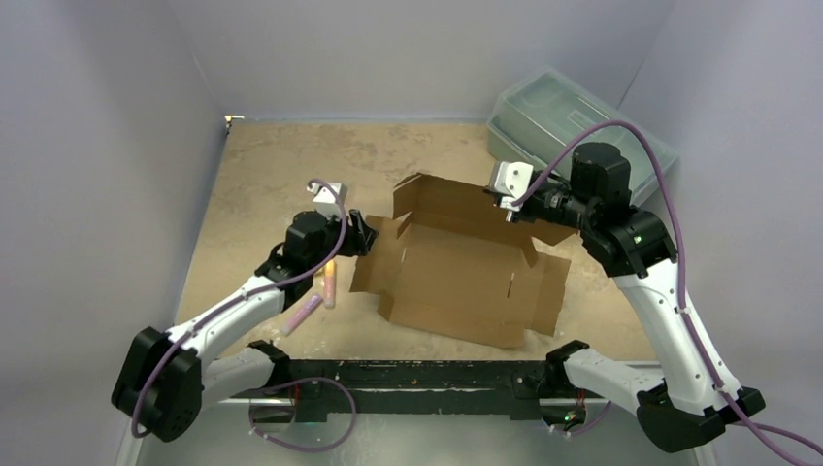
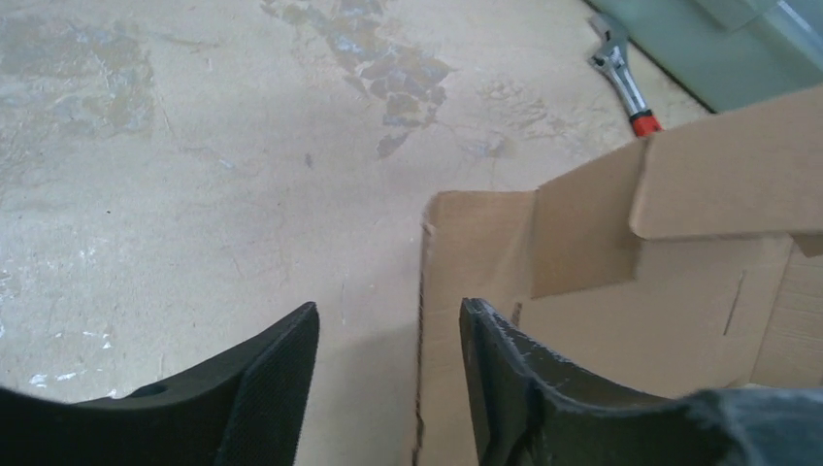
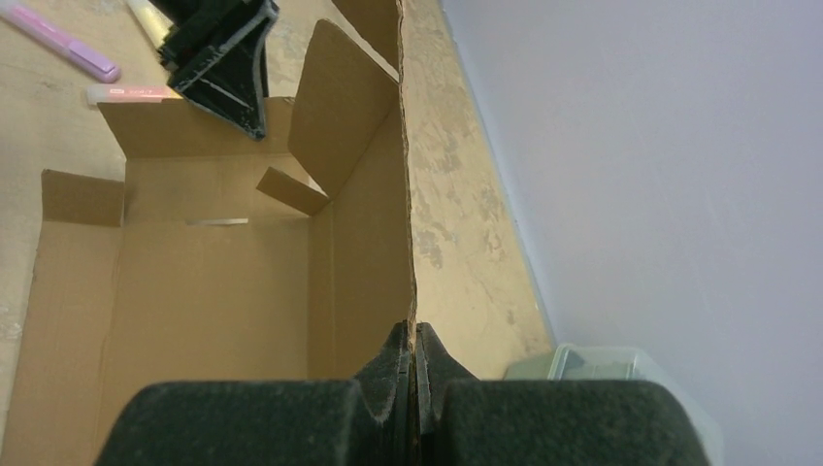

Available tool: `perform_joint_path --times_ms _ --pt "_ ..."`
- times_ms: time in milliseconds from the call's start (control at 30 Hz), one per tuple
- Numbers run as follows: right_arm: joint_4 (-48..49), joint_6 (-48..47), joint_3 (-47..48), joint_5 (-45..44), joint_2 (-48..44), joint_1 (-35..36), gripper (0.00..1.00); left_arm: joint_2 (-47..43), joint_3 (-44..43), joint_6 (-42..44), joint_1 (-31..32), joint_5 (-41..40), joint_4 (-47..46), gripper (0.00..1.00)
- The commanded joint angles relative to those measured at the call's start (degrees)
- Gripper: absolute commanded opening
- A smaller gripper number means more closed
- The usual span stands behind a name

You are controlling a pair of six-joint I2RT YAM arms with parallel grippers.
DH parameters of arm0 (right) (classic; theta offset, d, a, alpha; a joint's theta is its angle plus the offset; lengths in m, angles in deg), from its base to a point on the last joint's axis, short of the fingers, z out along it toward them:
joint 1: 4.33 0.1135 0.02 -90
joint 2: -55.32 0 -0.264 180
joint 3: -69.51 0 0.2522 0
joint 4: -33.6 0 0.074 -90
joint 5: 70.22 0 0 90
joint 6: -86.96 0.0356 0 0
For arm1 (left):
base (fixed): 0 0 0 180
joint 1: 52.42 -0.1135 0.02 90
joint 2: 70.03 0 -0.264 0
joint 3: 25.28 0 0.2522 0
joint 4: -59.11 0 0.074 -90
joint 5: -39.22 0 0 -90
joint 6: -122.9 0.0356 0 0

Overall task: Fold the paper box
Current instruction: Fold the paper box at the center of the board.

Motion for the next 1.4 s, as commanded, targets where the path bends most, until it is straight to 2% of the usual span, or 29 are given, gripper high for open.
perform_joint_path --times_ms 0,67,133,267,367,533,700,767,900,1033,1267,1367 --pt "2.07 -0.41 1.46 0.36 -0.1 0.02 0.0 6.77 -5.15 -1.64 -2.97 7.71 0.42 0.47" --pt "2.4 -0.33 1.4 -0.41 0.06 0.07 0.0 9.44 -6.35 -1.62 -3.74 10.79 -0.52 0.28" --pt "3.47 0.09 1.37 -1.82 0.44 0.01 0.0 11.08 -7.12 -1.14 -4.15 13.14 -1.76 0.0" --pt "8.06 3.38 3.13 -8.2 2.44 0.06 0.0 9.83 -7.27 1.29 -4.06 12.46 -7.83 0.0" --pt "8.59 3.95 9.16 -10.24 5.96 0.05 0.0 7.93 -7.52 4.29 -3.61 8.84 -15.29 0.0" --pt "7.28 -1.92 19.78 -9.78 11.37 0.03 0.0 11.18 -12.03 11.59 0.49 1.17 -25.71 0.0" --pt "8.7 -8.15 22.94 -11.41 14.56 0.0 0.0 17.26 -13.15 16.05 1.7 -3.33 -36.32 0.0" --pt "8.61 -9.18 20.33 -10.57 14.2 0.05 0.0 18.63 -10.77 17.76 1.79 -3.26 -40.9 0.0" --pt "11.91 -8.63 8.49 -9.29 10.54 0.32 0.0 19.93 -2.26 19.9 1.79 -2.74 -51.53 0.0" --pt "11.14 -6.18 2.99 -4.88 7.34 0.99 0.0 21.82 6.06 21.64 1.79 -2.28 -60.43 0.0" --pt "6.89 -2.23 0.48 3.81 3.92 2.75 0.0 20.64 12.39 21.4 1.88 -2.01 -64.84 0.0" --pt "8.6 -0.87 -1.25 2.07 3.14 3.29 0.0 19.71 13.94 21.26 2.11 -1.72 -65.13 0.0"
